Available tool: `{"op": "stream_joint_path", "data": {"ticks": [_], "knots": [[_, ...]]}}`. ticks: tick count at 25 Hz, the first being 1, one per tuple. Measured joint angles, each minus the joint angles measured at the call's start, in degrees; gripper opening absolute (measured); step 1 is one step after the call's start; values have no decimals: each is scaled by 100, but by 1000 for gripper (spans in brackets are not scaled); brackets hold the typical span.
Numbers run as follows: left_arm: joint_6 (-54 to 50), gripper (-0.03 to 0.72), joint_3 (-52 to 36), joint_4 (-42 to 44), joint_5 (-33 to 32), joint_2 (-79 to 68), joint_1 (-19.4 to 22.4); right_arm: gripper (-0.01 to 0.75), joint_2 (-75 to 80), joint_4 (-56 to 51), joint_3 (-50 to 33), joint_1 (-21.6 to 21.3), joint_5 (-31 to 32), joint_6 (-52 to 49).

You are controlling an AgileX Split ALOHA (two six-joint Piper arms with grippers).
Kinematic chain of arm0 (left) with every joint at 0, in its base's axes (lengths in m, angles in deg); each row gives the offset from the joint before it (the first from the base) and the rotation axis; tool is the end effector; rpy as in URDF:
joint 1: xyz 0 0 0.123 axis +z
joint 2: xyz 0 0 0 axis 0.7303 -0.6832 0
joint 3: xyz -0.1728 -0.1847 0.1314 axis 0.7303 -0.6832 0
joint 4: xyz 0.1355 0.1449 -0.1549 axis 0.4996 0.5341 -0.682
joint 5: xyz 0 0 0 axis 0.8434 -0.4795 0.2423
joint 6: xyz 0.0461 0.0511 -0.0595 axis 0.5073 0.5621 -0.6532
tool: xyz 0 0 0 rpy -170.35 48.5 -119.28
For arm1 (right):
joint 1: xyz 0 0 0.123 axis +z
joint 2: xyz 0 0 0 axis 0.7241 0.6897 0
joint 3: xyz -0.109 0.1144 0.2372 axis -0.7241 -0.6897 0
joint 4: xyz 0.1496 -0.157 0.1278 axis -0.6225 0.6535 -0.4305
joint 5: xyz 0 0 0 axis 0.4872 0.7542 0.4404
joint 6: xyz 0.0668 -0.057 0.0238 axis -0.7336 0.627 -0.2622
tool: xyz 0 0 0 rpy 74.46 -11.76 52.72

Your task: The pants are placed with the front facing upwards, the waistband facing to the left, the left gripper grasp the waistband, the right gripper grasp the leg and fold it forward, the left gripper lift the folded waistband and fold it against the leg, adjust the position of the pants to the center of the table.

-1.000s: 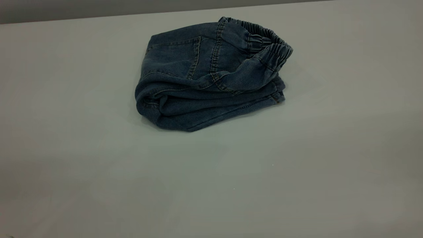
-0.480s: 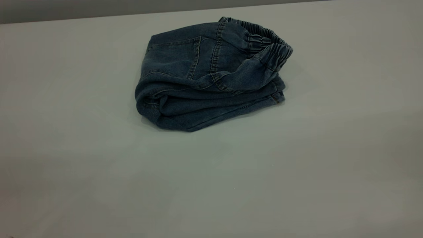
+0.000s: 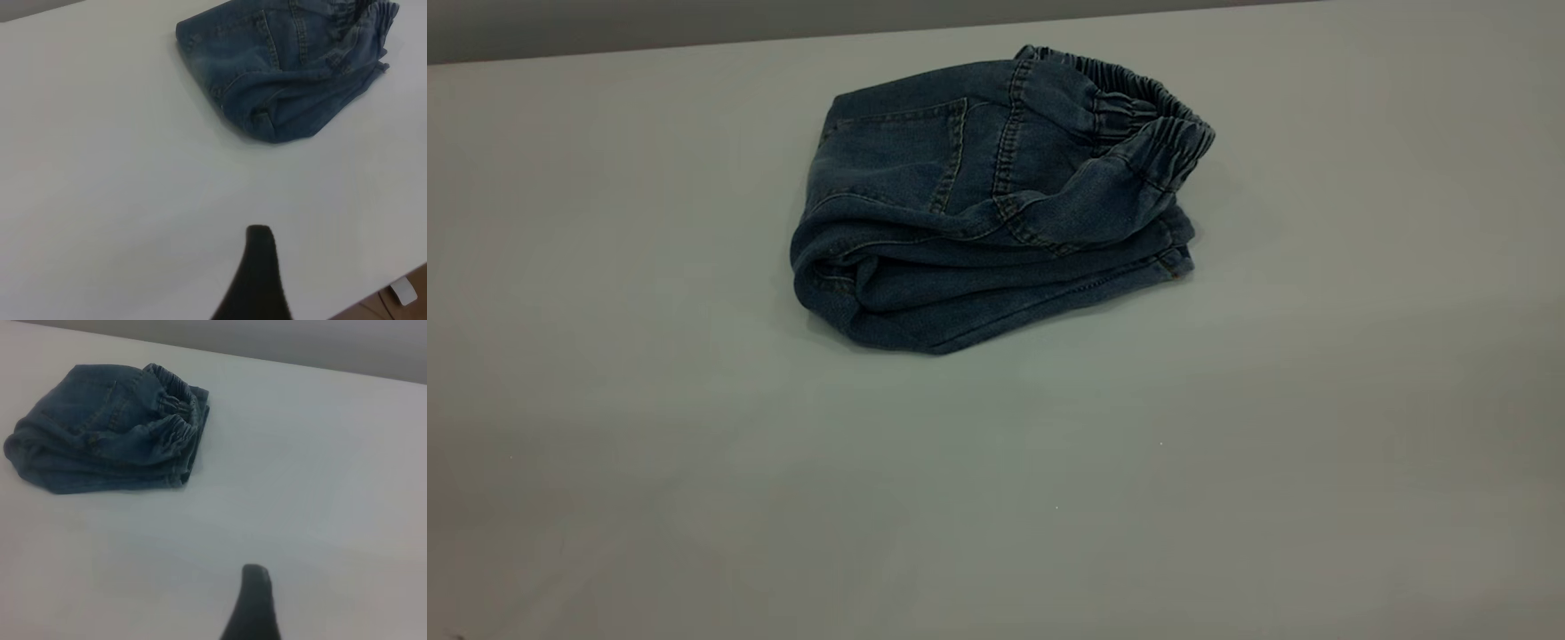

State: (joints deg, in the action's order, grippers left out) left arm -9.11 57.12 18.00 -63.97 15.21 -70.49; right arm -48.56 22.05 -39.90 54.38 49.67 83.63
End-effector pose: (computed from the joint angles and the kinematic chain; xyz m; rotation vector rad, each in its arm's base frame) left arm 0.0049 -0.0041 0.2768 0.4592 2.0956 -0.2586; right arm -0.0080 0.0090 0.2794 -0.3015 2.0195 0.1429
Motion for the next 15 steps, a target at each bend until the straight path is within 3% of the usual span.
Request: {"op": "stream_joint_path", "data": {"ticks": [15], "knots": [[5, 561, 5, 0, -19, 272, 140, 515, 0, -19, 0, 0, 0, 5]]}}
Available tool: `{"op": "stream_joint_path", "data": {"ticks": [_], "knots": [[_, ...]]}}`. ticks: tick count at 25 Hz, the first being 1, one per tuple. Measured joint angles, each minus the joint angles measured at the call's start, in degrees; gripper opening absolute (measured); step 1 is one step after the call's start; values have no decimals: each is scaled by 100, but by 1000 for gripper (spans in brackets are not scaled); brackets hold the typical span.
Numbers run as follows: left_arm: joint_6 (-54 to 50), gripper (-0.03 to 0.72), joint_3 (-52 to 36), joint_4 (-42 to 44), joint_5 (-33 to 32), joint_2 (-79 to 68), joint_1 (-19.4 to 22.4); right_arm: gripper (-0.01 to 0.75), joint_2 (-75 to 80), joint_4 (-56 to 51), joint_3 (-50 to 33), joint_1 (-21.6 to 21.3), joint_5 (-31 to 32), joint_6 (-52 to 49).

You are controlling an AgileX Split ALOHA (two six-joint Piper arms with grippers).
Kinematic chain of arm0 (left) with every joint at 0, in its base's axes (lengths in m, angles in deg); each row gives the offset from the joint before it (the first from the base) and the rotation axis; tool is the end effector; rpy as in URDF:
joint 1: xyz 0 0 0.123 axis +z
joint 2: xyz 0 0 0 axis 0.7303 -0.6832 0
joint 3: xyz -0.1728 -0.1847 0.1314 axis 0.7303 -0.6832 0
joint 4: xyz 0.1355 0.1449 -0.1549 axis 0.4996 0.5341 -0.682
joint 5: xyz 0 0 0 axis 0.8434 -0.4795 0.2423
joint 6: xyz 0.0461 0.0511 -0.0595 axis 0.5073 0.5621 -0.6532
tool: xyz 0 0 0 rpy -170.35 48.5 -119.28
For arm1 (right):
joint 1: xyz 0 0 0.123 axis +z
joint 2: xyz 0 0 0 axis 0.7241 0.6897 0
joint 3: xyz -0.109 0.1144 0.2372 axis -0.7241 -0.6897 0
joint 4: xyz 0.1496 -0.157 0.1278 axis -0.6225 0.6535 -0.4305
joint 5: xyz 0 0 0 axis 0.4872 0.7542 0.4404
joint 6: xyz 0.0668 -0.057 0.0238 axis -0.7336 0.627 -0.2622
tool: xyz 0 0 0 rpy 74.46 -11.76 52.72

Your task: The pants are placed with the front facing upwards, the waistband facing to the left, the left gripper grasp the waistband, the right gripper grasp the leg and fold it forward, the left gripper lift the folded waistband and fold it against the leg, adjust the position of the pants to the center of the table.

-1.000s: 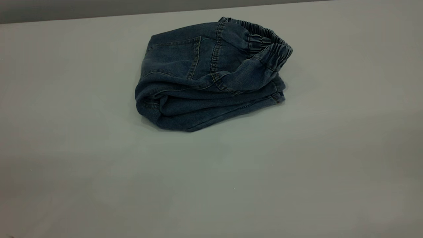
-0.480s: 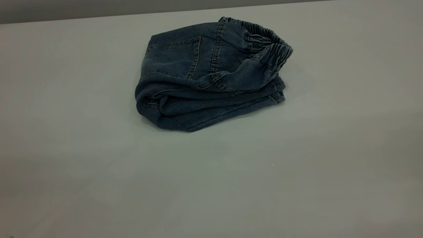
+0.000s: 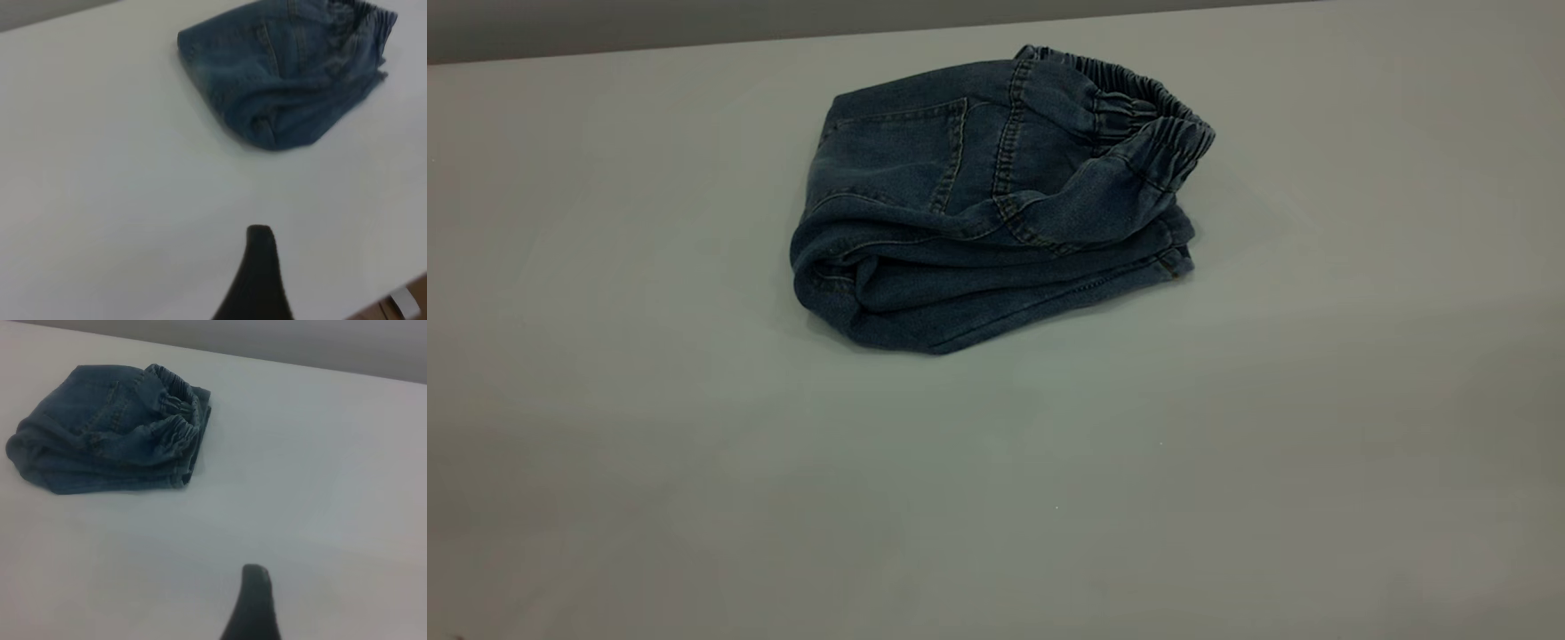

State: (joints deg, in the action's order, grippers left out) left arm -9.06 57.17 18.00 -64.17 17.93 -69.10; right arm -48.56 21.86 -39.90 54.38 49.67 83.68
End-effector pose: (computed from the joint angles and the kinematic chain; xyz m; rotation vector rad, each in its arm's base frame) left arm -0.0020 -0.0011 0.2769 0.4260 2.0556 -0.2505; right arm -0.0081 0.0092 0.2794 -0.3026 2.0191 0.1463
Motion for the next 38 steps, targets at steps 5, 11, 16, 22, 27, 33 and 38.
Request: {"op": "stream_joint_path", "data": {"ticks": [5, 11, 16, 22, 27, 33, 38], "knots": [[5, 561, 0, -19, -19, 174, 807, 514, 0, 0, 0, 0, -5, 0], [5, 561, 0, -19, -15, 174, 1972, 514, 0, 0, 0, 0, -5, 0], [5, 561, 0, -19, 3, 174, 2265, 514, 0, 0, 0, -126, -5, 0], [5, 561, 0, -24, 3, 174, 2265, 513, 0, -5, 0, -184, -5, 0], [5, 561, 0, -24, 3, 174, 2259, 513, 0, -5, 0, -184, -5, 0], [1, 561, 0, -24, 3, 174, 2259, 513, 0, -5, 0, -184, -5, 0], [1, 561, 0, -24, 3, 174, 2259, 513, 0, -5, 0, -184, -5, 0]]}}
